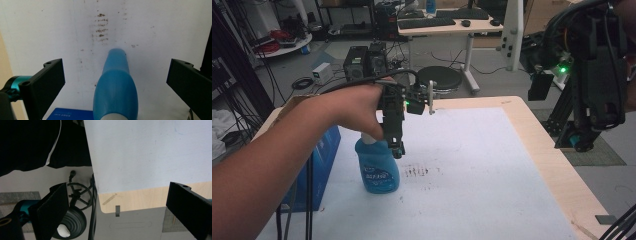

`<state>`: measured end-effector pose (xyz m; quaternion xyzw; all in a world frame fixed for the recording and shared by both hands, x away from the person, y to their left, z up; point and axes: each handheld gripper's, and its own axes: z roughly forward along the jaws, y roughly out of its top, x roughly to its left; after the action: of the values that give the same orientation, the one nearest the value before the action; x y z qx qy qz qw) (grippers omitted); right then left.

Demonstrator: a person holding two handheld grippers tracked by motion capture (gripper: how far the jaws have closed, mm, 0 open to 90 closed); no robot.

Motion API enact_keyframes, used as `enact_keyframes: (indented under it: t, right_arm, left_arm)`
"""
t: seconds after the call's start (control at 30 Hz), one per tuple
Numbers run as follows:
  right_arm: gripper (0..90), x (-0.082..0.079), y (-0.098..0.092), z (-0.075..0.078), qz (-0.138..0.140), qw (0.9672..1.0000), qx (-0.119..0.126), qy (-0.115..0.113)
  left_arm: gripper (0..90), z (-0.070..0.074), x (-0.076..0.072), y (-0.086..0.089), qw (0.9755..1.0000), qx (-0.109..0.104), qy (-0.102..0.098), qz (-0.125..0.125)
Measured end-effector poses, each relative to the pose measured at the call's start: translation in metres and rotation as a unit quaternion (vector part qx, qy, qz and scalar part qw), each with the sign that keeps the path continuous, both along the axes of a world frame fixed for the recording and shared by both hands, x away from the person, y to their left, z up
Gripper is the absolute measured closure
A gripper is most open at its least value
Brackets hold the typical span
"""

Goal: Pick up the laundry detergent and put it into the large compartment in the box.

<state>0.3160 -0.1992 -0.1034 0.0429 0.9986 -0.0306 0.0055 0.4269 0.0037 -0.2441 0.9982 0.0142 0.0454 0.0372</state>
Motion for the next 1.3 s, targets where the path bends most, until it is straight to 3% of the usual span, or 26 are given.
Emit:
enact_keyframes:
  t: [0.17, 0.4, 0.53, 0.8, 0.97, 1.07, 1.3]
  right_arm:
    - [3.7, 0.001, -0.001, 0.003, -0.002, 1.0000, 0.003, -0.004]
    - [3.8, 0.004, 0.000, -0.001, -0.007, 1.0000, 0.001, 0.000]
    - [3.7, 0.004, 0.002, 0.000, -0.008, 1.0000, 0.002, -0.001]
    - [3.7, 0.002, 0.007, 0.001, -0.003, 1.0000, 0.000, -0.003]
    - [3.7, 0.001, 0.008, 0.001, -0.004, 1.0000, 0.000, -0.003]
    - [3.7, 0.001, 0.009, 0.001, -0.007, 1.0000, 0.001, -0.004]
    - [3.8, 0.002, 0.009, 0.000, -0.012, 0.9999, 0.000, -0.002]
  left_arm:
    - [1.6, 0.009, 0.000, 0.007, 1.0000, -0.007, -0.002, 0.003]
    - [1.6, 0.020, -0.002, 0.025, 0.9994, -0.032, 0.003, 0.010]
    - [1.6, 0.022, -0.002, 0.036, 0.9992, -0.034, 0.001, 0.018]
    - [1.6, 0.016, 0.001, 0.053, 0.9990, -0.025, -0.003, 0.036]
    - [1.6, 0.009, 0.003, 0.057, 0.9991, -0.029, 0.004, 0.029]
    - [1.6, -0.003, 0.005, 0.061, 0.9995, -0.023, 0.011, 0.019]
    - [1.6, -0.011, 0.009, 0.063, 0.9995, -0.019, 0.015, 0.018]
